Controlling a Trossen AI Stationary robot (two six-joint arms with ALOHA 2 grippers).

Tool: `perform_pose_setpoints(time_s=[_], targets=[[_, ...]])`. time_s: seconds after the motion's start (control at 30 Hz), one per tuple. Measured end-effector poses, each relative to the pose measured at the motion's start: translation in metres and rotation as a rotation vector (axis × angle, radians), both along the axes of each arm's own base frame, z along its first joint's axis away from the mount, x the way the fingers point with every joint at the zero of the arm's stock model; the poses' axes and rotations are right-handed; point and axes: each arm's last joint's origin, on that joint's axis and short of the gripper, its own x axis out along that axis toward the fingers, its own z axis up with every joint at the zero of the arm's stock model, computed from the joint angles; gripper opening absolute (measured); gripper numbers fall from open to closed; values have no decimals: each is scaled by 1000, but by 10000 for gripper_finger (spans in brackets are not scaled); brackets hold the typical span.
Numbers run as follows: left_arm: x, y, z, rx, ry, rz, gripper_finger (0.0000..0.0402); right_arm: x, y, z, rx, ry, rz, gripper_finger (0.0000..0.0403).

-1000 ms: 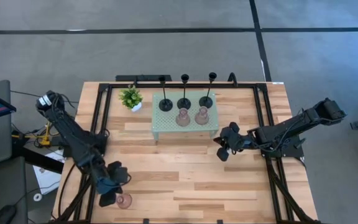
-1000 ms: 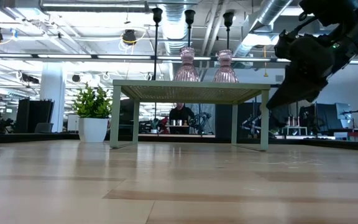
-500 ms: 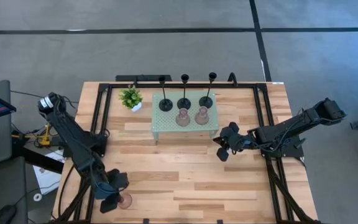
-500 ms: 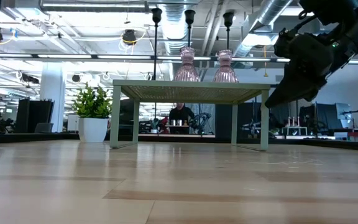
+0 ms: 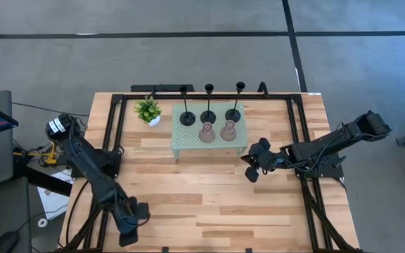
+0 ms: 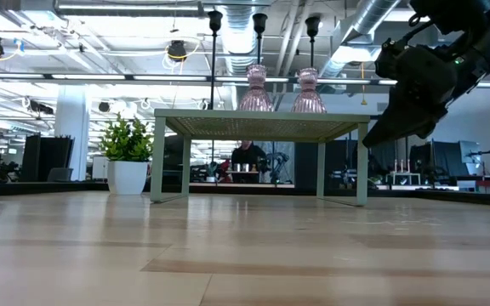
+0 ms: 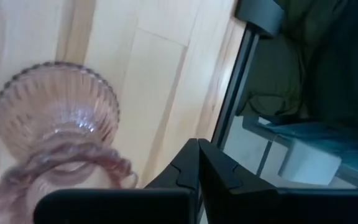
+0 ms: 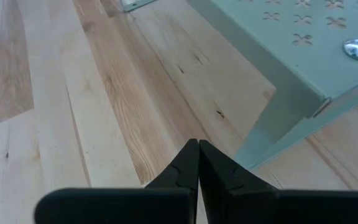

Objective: Pick & Place candle stick holders
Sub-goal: Put the pink glass candle holder on the shelf aligned with the left black candle holder

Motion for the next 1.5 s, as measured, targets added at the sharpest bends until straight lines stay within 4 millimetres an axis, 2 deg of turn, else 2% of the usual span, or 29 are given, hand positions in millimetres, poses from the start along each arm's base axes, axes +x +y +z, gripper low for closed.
perform_pose_setpoints(time_s=[0.13,0.27,0.6,0.83,1.03,1.13,1.37,1.5], targets=[[1,3,1,25,-34,24,3,0,0,0,0,0,0,0],[1,6,-1,121,-127,7,3,0,0,0,-1,0,0,0],[-6,24,-12,346,-56,48,3,0,0,0,-1,0,0,0],[-7,34,-15,510,-103,107,3,0,0,0,-3,0,1,0],[-5,39,-15,636,-212,136,3,0,0,0,-3,0,1,0],[-5,38,-14,623,-213,132,3,0,0,0,-3,0,0,0],[-10,28,-6,360,69,109,3,0,0,0,-3,0,0,0],[-15,35,-9,421,148,164,3,0,0,0,-2,0,1,0]])
